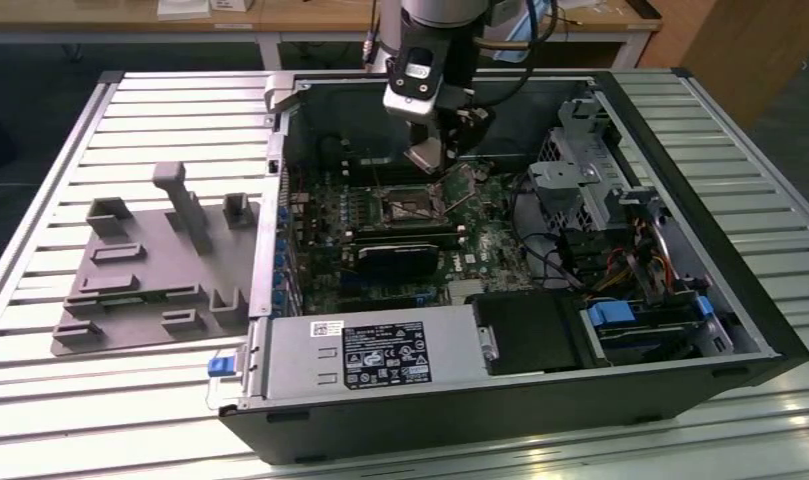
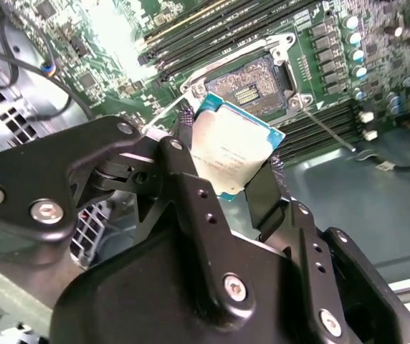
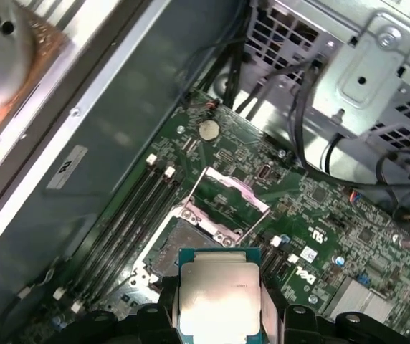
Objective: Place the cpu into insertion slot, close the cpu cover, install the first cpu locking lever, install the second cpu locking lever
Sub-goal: 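Place the cpu into insertion slot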
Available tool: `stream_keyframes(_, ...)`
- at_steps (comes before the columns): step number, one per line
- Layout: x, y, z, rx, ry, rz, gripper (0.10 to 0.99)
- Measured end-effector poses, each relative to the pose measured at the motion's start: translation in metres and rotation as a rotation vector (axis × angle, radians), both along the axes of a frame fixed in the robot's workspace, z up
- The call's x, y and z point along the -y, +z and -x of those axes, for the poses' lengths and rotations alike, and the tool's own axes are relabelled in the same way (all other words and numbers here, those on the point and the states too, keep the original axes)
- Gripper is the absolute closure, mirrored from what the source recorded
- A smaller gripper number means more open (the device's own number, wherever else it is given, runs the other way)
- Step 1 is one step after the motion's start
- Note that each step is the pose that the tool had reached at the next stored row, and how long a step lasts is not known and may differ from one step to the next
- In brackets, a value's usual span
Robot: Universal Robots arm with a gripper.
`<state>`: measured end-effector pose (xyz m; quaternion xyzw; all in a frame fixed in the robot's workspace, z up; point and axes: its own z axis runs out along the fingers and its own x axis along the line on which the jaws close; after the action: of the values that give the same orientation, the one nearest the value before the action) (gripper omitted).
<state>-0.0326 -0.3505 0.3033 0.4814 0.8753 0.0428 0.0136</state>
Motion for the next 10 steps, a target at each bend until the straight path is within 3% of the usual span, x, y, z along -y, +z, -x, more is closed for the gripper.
stream_keyframes(10,0.0,-0.0046,0.0014,0.0,-0.14,0.0,0.549)
